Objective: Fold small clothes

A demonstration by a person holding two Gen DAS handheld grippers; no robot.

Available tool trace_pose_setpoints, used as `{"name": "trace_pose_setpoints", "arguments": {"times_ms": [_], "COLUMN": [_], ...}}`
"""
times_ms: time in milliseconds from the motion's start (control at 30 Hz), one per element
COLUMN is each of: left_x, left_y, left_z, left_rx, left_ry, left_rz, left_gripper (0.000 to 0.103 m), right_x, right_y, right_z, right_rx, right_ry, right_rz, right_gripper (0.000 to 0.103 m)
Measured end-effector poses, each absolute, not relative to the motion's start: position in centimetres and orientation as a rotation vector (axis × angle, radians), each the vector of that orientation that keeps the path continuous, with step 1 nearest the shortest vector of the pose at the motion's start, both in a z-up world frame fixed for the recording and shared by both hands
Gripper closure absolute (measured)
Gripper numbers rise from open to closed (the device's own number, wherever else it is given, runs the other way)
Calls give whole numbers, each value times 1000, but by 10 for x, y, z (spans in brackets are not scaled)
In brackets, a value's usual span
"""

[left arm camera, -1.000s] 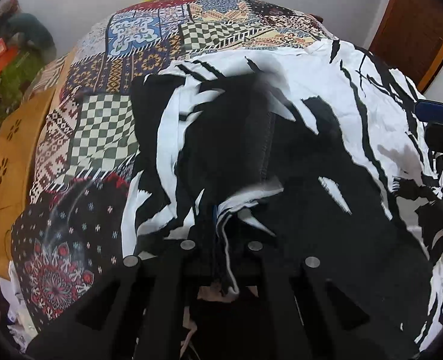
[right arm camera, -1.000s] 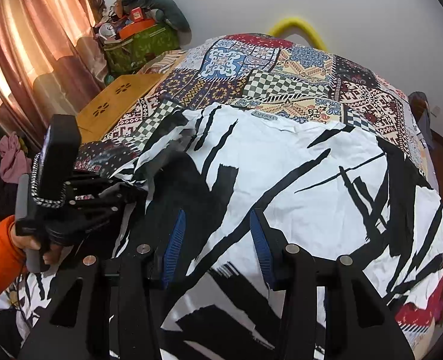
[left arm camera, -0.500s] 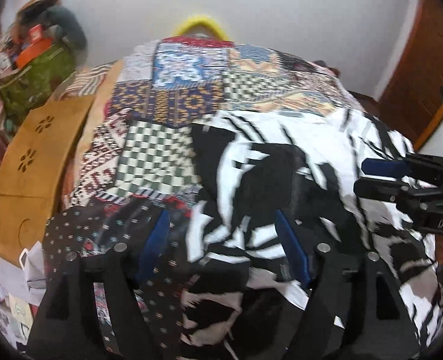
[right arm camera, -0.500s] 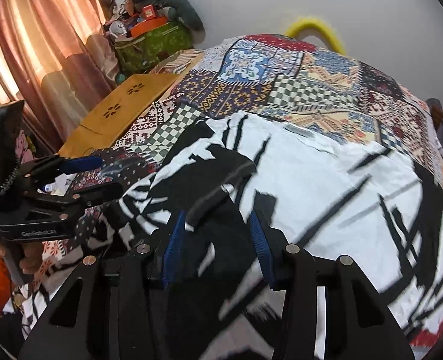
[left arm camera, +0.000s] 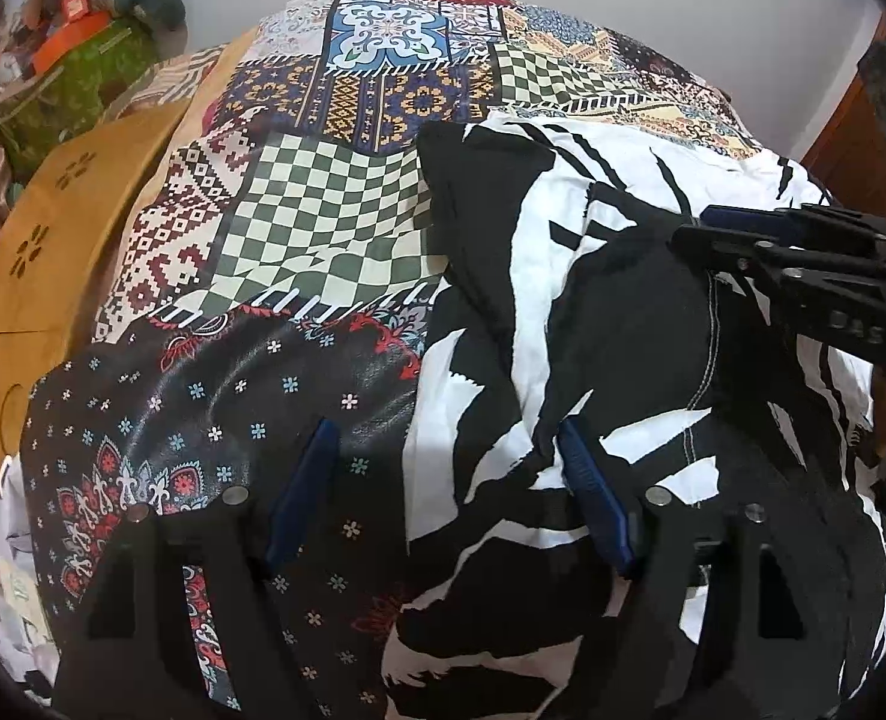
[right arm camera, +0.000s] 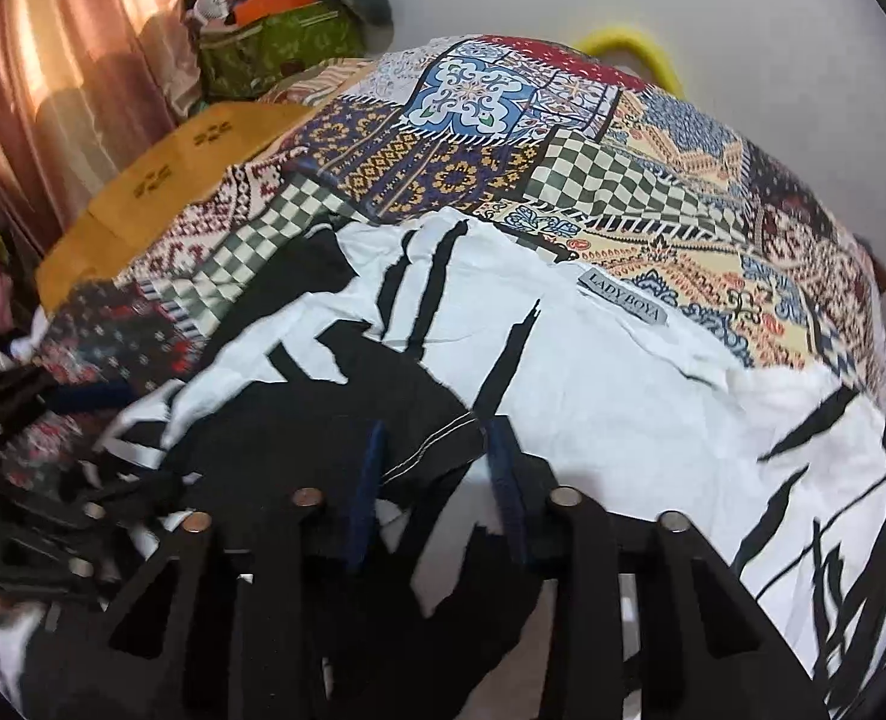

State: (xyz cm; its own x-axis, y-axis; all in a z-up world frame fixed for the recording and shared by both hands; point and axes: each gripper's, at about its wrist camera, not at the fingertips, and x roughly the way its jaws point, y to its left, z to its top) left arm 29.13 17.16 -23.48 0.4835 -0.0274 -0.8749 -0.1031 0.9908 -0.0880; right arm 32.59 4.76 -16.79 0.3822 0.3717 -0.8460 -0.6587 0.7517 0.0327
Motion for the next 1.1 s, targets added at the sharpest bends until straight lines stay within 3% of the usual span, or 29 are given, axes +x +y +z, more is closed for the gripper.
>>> {"name": "trace_pose_setpoints", "arguments": {"times_ms": [167, 567, 633, 767, 1033, 1100], "left_x": [281, 263, 263, 267, 282, 289], "left_y": [174, 167, 165, 153, 102, 86], "left_z": [-233, -206, -192, -166, -138, -137], "left_rx": [-123, -51, -67, -64, -46, -37], "left_ry": [1048, 1012, 989, 946, 905, 907], "left_rz": [62, 154, 161, 174, 100, 75], "left_gripper": [25, 26, 26, 25, 25, 24], "right_x": [330, 315, 304, 278, 248, 245], "right_y": [42, 14, -1, -53, -154, -181], "right_z": [-171, -137, -120, -86, -59, -61], "right_rx": [-341, -209, -187, -120, -107, -84], "right_ry": [966, 974, 944, 867, 788, 795], "right_rz": [662, 652, 650, 608, 447, 409], "right_gripper": [90, 86, 83, 63, 57, 49]}}
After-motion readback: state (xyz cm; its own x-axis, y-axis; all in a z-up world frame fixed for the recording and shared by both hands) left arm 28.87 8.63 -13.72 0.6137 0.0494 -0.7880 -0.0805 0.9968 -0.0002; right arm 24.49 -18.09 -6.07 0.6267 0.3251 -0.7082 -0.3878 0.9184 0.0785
